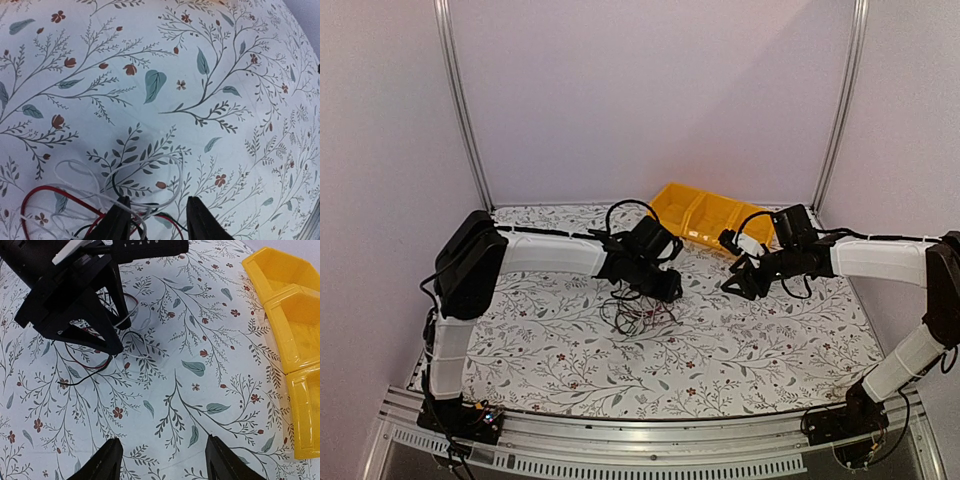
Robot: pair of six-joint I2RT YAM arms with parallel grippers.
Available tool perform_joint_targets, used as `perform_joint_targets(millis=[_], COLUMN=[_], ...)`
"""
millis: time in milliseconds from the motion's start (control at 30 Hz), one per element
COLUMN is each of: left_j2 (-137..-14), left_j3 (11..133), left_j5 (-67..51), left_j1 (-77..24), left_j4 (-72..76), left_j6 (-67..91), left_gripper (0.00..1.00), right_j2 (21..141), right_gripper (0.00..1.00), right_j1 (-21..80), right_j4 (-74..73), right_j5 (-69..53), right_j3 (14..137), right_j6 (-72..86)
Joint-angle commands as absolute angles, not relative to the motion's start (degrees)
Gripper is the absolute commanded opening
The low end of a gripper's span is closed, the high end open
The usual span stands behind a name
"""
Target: Untangle the cables
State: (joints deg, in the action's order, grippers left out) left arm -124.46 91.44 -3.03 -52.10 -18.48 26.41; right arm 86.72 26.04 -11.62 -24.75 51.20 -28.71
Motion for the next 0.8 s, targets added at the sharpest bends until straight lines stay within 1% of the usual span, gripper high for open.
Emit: perform_joint_targets(millis=[0, 133, 233, 333, 533, 600, 700, 767], left_j2=[-124.4, -122.5, -119.6, -115.1, -104.4, -100.7, -97.0, -94.9], left_j3=[92.7, 91.3, 89.7, 86.3, 78.2, 75.8, 73.9, 72.8], left_j5=[-2.5, -2.5, -3.2, -3.6, -8.6, -11.9, -16.1, -16.9], left_j1=[-51.9, -51.9, -52.2, -52.9, -53.6, -53.6, -54.0, -54.5], left_j4=[-18.6, -15.3, -12.3, -8.0, -1.7, -0.9, -1.6, -2.0], left_j6=[28.0, 27.4, 26.1, 23.4, 17.4, 16.1, 14.4, 13.6], left_gripper=[0.34, 0.16, 0.11, 0.00, 0.00, 0.00, 0.00, 0.00], right_j2=[86.4, 86.2, 86.0, 85.4, 81.6, 80.2, 79.7, 81.0], right_gripper=[0.61, 0.61, 0.61, 0.61, 0.61, 0.61, 0.66, 0.69], right_j1=[26.4, 26.5, 26.4, 26.4, 26.5, 26.5, 26.8, 27.1], right_j4=[-11.3, -11.3, -11.3, -11.3, -11.8, -13.8, -17.7, -19.6], right_j5=[-24.2, -24.2, -24.2, -24.4, -29.5, -33.3, -37.4, -39.6], right_j3=[52.0, 51.8, 51.7, 51.4, 52.4, 55.4, 62.2, 67.0], right_j6=[-28.7, -29.0, -29.2, -29.8, -30.2, -30.2, -30.3, -29.7])
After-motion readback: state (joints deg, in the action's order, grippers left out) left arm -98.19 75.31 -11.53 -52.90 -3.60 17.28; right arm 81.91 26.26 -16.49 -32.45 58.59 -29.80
